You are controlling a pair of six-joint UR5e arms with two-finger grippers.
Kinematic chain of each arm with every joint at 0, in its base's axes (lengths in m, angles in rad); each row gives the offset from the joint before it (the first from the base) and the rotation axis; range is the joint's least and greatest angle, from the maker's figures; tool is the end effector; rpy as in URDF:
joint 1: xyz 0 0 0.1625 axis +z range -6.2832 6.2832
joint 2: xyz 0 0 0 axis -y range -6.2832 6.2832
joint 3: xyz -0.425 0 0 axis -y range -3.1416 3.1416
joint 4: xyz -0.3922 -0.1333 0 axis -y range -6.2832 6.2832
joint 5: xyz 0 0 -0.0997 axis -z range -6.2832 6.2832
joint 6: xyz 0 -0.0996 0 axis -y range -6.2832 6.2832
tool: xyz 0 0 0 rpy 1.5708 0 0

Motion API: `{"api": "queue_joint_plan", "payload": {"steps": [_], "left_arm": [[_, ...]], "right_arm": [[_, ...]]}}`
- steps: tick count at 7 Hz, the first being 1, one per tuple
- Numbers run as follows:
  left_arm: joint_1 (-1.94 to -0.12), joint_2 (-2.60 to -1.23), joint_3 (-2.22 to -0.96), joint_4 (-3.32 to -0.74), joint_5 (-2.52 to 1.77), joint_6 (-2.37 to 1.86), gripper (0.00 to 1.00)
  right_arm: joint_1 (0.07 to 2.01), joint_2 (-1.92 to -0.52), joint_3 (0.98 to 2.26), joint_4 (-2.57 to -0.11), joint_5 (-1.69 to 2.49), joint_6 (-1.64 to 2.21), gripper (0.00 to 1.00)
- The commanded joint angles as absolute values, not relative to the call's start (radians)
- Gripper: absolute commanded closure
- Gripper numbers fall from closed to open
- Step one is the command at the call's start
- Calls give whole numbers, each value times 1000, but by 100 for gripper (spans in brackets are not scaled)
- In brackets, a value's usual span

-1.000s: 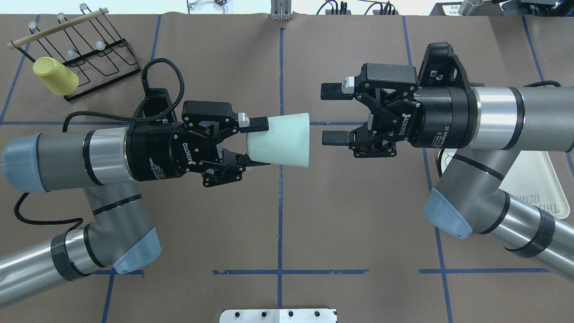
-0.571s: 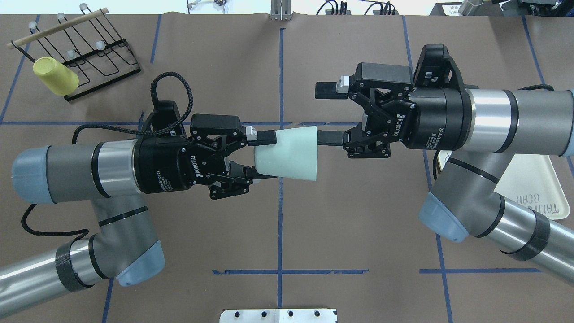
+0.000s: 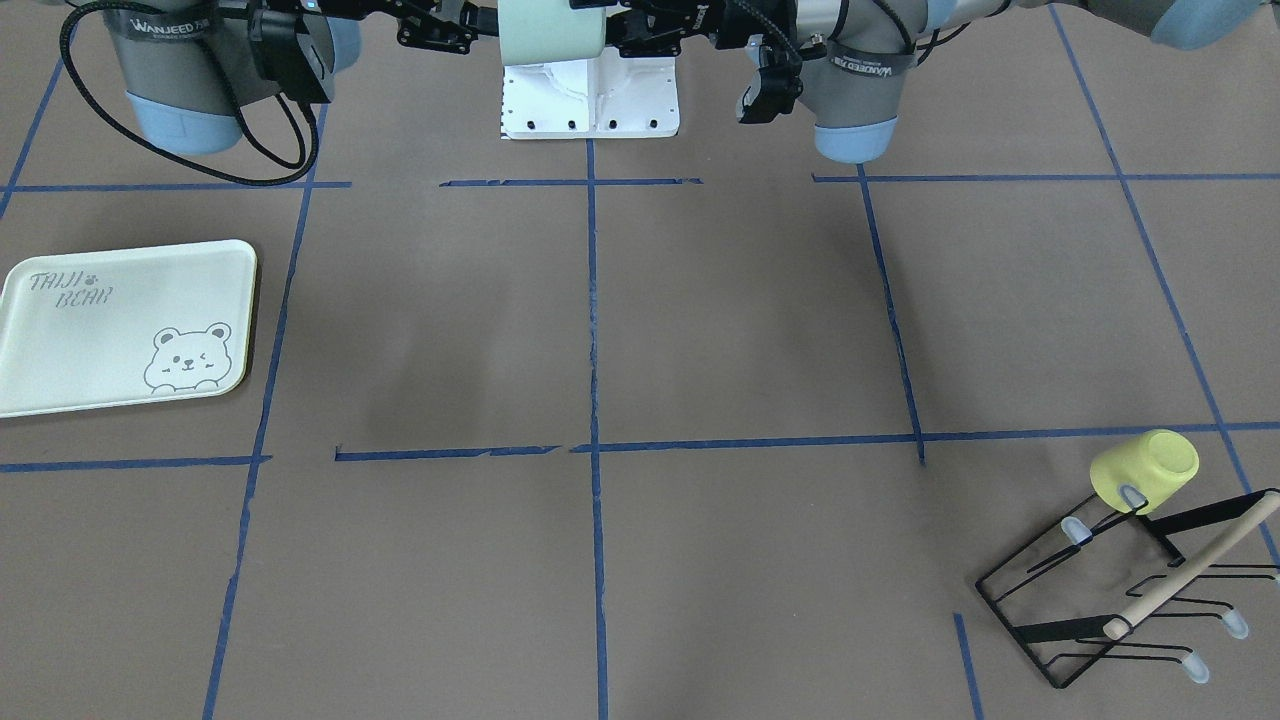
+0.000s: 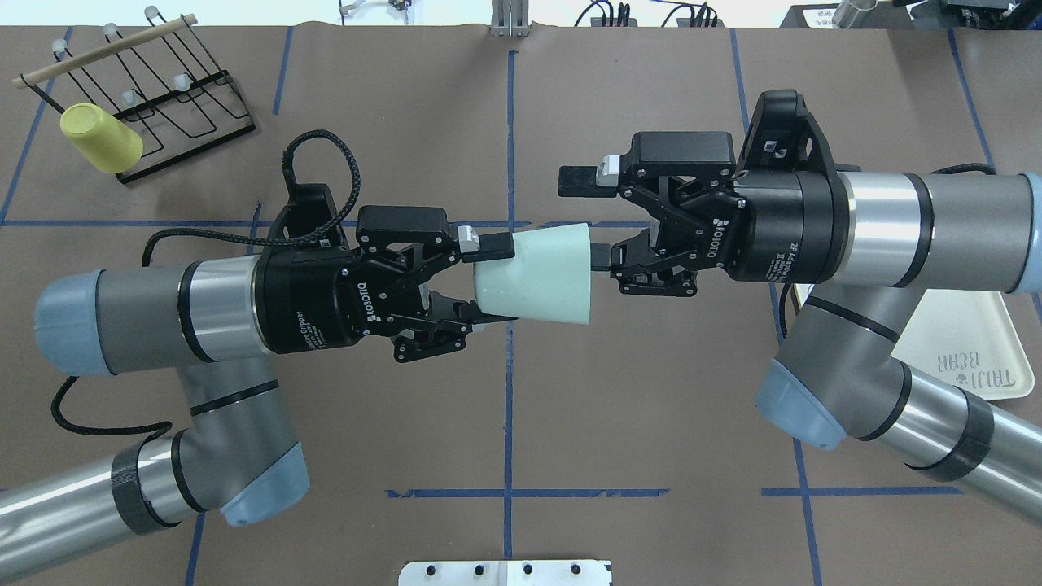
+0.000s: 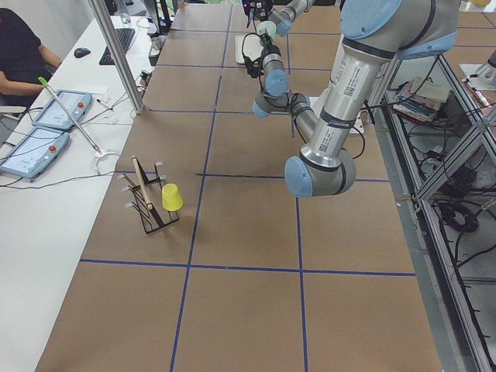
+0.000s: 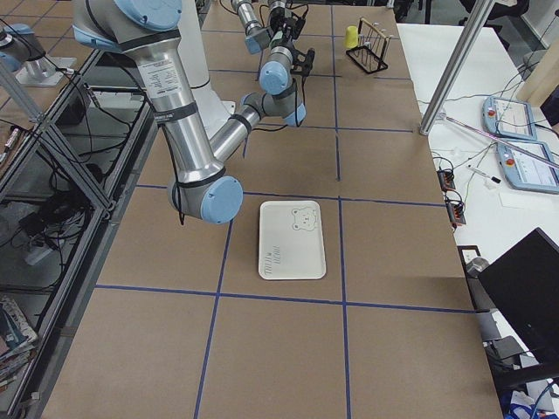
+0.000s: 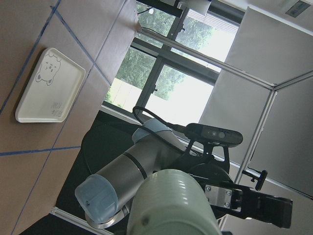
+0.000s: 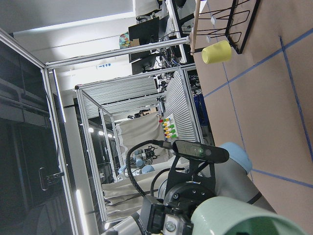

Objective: Left arm grabs green cup and hands to right arm on tray

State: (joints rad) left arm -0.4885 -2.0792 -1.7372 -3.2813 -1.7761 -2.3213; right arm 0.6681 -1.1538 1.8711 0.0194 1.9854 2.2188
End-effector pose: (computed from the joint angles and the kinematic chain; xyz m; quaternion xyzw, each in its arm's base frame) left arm 0.3951 -0.3380 0.1494 -0.1583 0.9116 -0.1357 0.3543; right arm -0.3098 -0.3632 0.1582 -0.0744 -0.8955 0.0935 0.4287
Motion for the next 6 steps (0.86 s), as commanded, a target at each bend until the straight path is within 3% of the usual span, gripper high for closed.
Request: {"api": "queue_joint_plan", "payload": {"steps": [1, 2, 3, 4, 5, 6], "left_arm": [[-486, -2080, -1738, -3281, -1773, -2321, 92], [-486, -2077, -1744, -3281, -1773, -2321, 90], [-488, -2075, -1753, -3281, -1773, -2321, 76], [-486, -2079, -1756, -3272, -1772, -2319, 45], [-488, -2077, -1756, -3270, -1763, -2319, 0], [-488, -2071, -1756, -3270, -1749, -2315, 0]], "right_arm": [[664, -1158, 1873, 26, 1987, 2214, 66], [661, -1164, 1870, 46, 1987, 2212, 80], [660, -1164, 1871, 46, 1987, 2203, 90], [658, -1166, 1874, 46, 1987, 2191, 98], [660, -1167, 1878, 46, 1985, 2192, 100], [660, -1166, 1884, 45, 1983, 2192, 100]]}}
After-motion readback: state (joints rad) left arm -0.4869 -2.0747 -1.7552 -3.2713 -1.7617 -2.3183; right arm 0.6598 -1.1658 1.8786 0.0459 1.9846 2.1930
